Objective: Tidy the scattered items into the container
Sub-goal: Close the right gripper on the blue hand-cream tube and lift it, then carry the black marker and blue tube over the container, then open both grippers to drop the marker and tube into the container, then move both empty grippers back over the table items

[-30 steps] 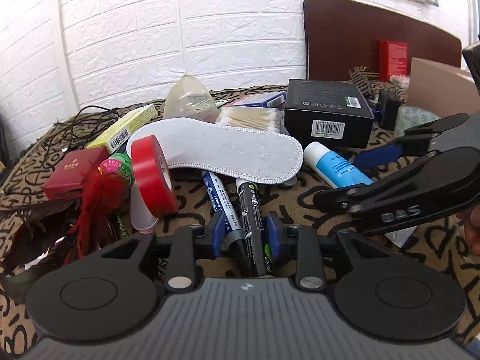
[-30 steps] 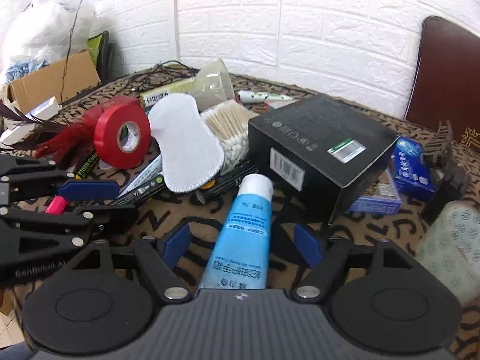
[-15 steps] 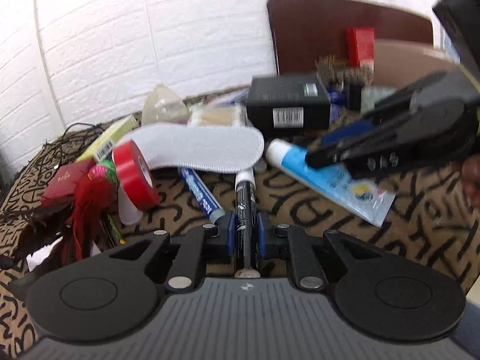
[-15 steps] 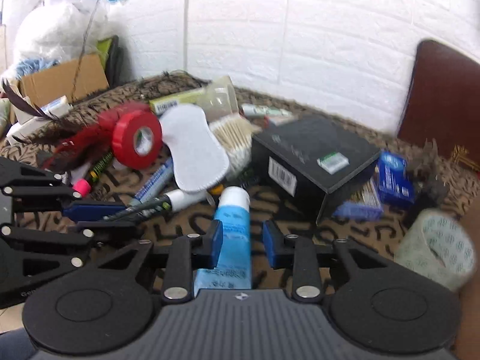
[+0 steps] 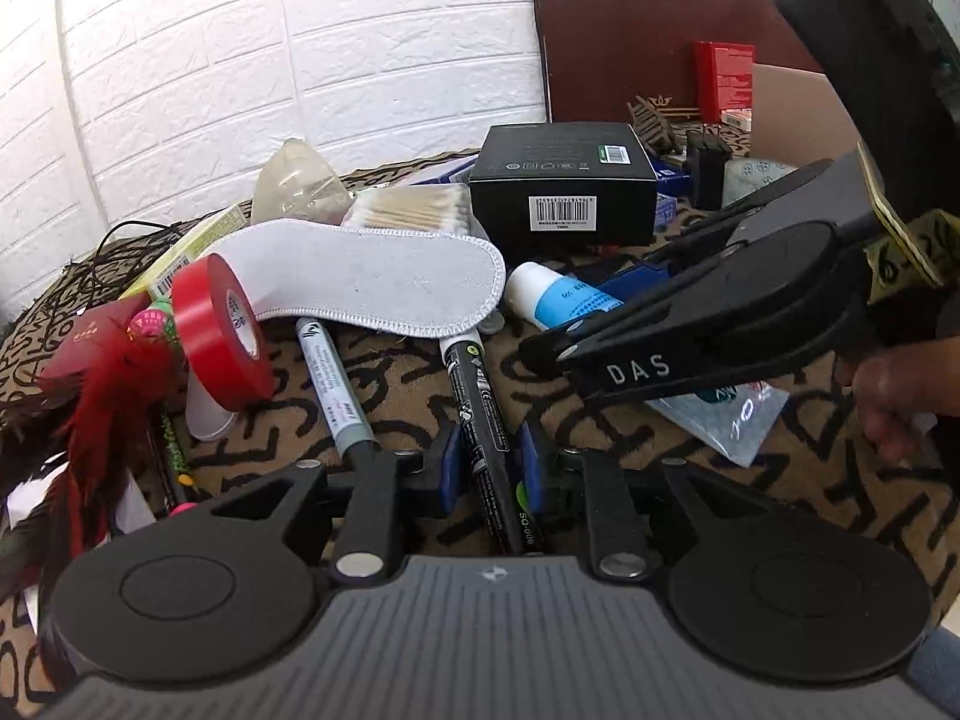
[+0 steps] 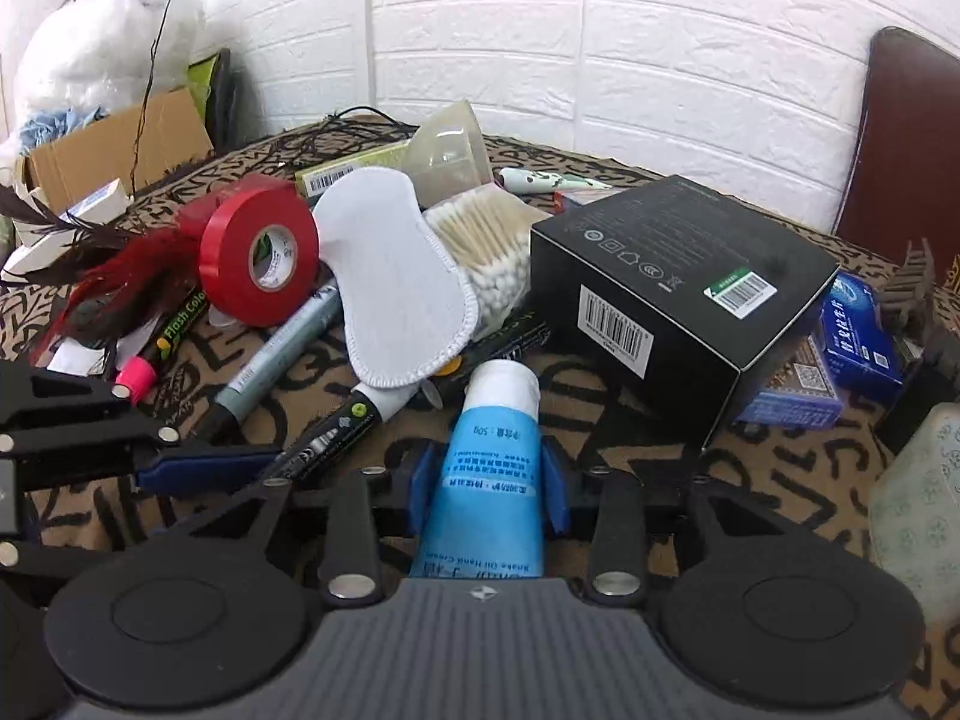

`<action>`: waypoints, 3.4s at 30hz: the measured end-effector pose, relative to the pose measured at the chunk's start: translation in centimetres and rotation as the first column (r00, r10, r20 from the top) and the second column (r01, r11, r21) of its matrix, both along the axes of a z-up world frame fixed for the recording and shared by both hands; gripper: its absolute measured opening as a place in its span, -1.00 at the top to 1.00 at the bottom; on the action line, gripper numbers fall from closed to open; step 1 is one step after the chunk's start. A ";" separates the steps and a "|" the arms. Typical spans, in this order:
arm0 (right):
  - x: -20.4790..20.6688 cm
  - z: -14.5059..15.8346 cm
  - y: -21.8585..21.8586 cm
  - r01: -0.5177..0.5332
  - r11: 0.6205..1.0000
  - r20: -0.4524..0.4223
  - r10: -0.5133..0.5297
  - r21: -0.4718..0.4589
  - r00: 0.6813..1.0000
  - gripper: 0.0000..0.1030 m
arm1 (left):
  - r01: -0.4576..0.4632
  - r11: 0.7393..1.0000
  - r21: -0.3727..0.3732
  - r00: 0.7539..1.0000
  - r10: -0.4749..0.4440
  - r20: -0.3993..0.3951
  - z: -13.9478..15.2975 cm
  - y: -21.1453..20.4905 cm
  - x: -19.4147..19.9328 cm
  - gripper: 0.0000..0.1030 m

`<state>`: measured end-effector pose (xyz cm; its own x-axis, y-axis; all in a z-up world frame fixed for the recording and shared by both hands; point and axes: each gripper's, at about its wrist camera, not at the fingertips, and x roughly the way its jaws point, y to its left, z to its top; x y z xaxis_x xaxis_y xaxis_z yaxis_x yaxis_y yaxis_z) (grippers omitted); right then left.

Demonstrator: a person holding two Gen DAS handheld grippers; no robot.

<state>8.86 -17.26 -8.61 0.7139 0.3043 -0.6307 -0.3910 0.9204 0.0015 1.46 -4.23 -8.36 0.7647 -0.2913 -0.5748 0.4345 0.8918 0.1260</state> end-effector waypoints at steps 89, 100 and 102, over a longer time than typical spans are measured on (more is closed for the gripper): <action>-11.4 8.2 -10.1 0.271 0.945 0.272 -0.313 0.183 0.910 -1.00 | 0.124 0.990 -0.068 0.977 -0.110 0.180 9.2 -5.4 -4.0 -0.62; -9.1 4.0 -3.9 0.161 0.979 0.151 -0.179 0.120 0.972 -1.00 | -0.201 0.980 0.015 0.977 0.199 0.082 5.3 2.5 0.0 -0.61; -8.9 3.8 -3.6 0.157 0.981 0.145 -0.173 0.114 0.974 -1.00 | -0.210 0.977 0.022 0.976 0.209 0.053 4.9 2.6 0.9 -0.58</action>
<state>-0.06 -20.89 -4.78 0.8453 0.2312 -0.4816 -0.2369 0.9702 0.0500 2.33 -1.65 -3.44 0.8353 -0.1062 -0.5394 0.2305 0.9584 0.1683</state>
